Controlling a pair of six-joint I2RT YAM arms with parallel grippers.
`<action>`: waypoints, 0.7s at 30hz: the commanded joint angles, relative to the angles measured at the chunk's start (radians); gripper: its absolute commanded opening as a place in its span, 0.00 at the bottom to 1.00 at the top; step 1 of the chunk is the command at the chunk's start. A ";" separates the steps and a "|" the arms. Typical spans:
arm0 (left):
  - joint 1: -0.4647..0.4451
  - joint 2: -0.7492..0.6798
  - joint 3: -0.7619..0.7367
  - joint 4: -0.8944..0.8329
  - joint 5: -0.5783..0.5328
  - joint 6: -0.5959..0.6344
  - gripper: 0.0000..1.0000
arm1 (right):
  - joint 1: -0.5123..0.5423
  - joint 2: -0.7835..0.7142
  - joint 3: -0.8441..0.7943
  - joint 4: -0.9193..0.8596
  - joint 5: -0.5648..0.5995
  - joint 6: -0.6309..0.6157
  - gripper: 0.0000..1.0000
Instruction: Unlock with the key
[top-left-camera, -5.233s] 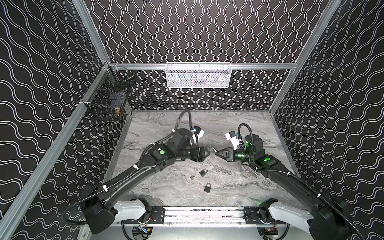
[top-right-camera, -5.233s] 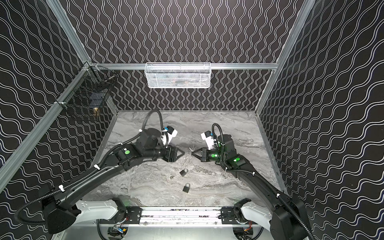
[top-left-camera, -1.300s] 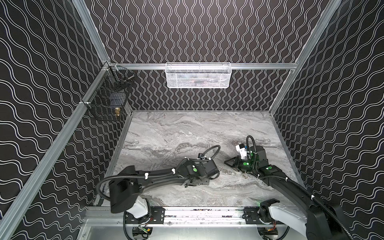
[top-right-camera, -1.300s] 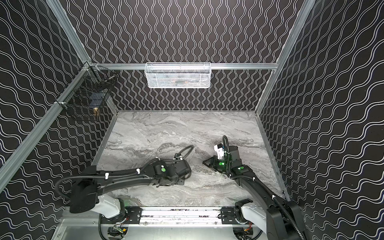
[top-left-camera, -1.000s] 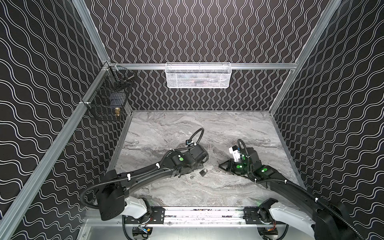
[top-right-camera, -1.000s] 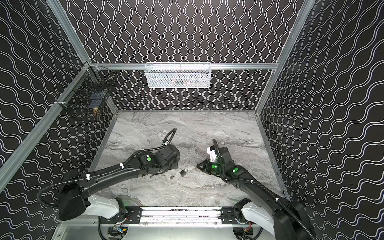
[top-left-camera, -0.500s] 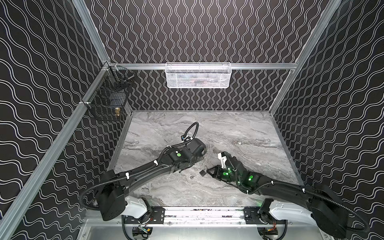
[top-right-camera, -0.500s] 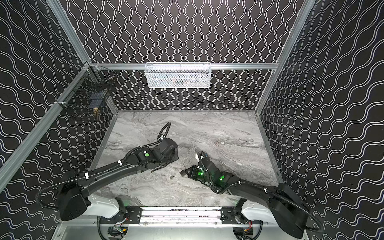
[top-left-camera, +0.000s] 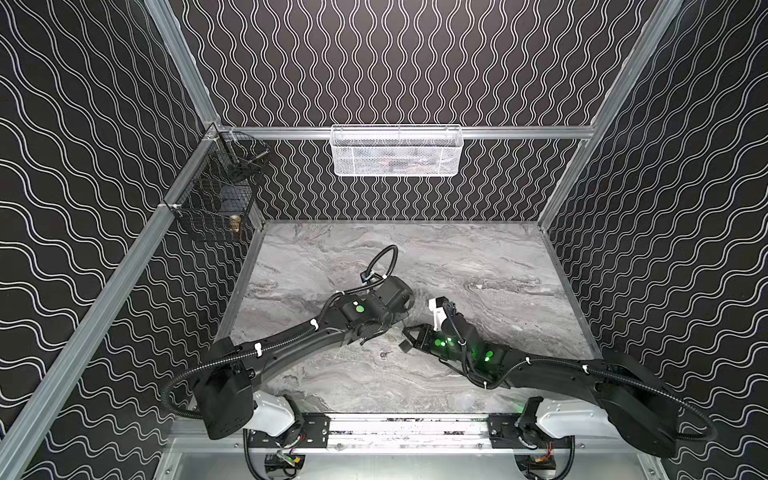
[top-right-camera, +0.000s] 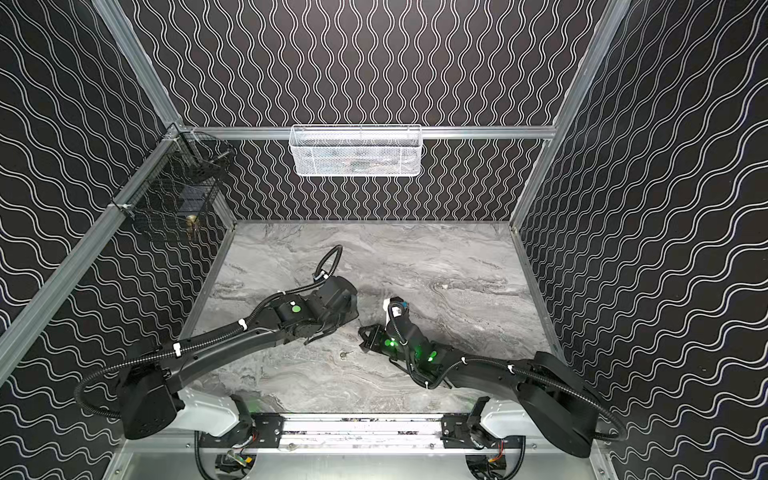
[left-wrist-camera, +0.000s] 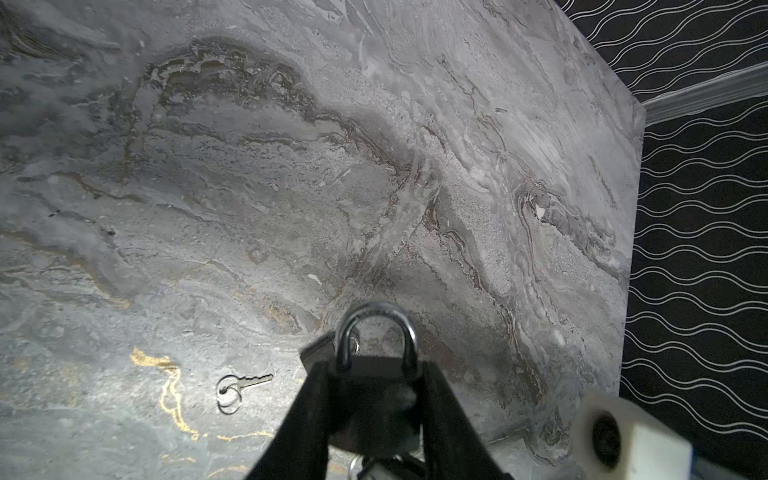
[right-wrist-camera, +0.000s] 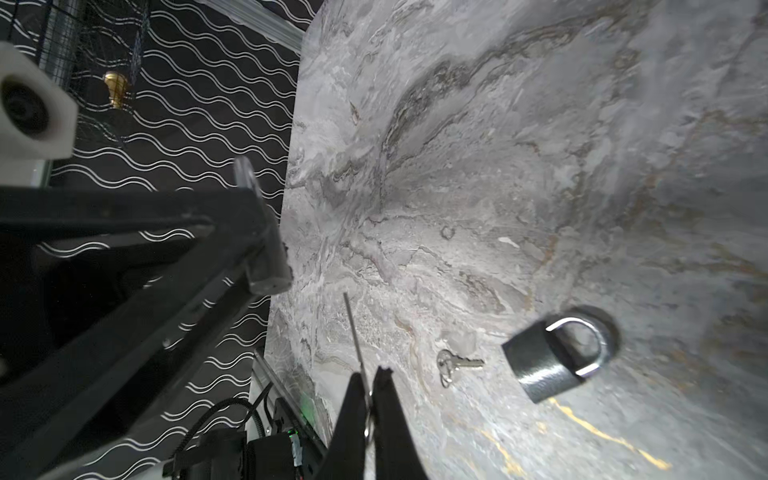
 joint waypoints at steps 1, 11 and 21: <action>0.003 -0.002 0.001 0.024 -0.012 -0.034 0.13 | 0.014 0.011 0.026 0.057 0.040 -0.019 0.00; 0.006 -0.006 -0.005 0.025 -0.007 -0.033 0.13 | 0.031 0.023 0.042 0.048 0.068 -0.028 0.00; 0.012 -0.008 0.002 0.019 -0.013 -0.026 0.13 | 0.043 0.010 0.055 0.040 0.072 -0.043 0.00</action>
